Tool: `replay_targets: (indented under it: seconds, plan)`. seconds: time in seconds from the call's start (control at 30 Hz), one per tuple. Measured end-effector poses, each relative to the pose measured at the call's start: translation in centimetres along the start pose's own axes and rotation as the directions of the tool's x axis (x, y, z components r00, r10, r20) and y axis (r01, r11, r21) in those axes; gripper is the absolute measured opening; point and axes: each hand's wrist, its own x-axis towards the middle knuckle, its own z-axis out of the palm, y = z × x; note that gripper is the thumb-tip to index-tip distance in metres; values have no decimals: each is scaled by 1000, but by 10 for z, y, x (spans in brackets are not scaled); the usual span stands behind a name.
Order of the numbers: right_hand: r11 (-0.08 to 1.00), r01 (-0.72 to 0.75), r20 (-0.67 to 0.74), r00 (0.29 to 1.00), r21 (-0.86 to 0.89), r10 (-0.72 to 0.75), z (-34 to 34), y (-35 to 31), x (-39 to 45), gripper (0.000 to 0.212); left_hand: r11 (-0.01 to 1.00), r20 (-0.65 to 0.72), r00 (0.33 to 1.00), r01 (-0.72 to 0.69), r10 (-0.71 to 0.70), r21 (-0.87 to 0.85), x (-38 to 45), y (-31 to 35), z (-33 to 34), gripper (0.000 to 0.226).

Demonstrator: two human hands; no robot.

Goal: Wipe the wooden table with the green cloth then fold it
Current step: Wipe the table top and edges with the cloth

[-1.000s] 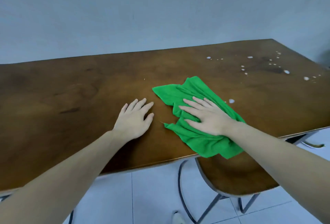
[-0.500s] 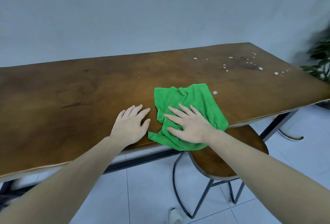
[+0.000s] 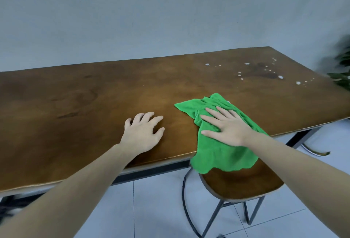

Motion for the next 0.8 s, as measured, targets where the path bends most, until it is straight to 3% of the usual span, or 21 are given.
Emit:
replay_targets:
  seconds: [0.2,0.43,0.57,0.7,0.8]
  plan:
    - [999,51,2,999,-10,-51,-18,39,73,78,998,36,998,55,-54,-9,40,41,7,54]
    - [1000,-11,16,1000,-21,11,-38,124,149,82,981,44,980,196,-196,9,73,75,8,56]
    - [974,209,41,978,-90,-206,-39,123,160,70,962,51,961,273,-272,1,95,89,8,53]
    - [846,509,81,860,-159,-503,-35,108,151,68,951,21,951,308,-307,-34,116,99,10,51]
    - [794,590,62,807,-147,-587,-35,105,153,64,954,-10,954,299,-299,-38,136,103,11,51]
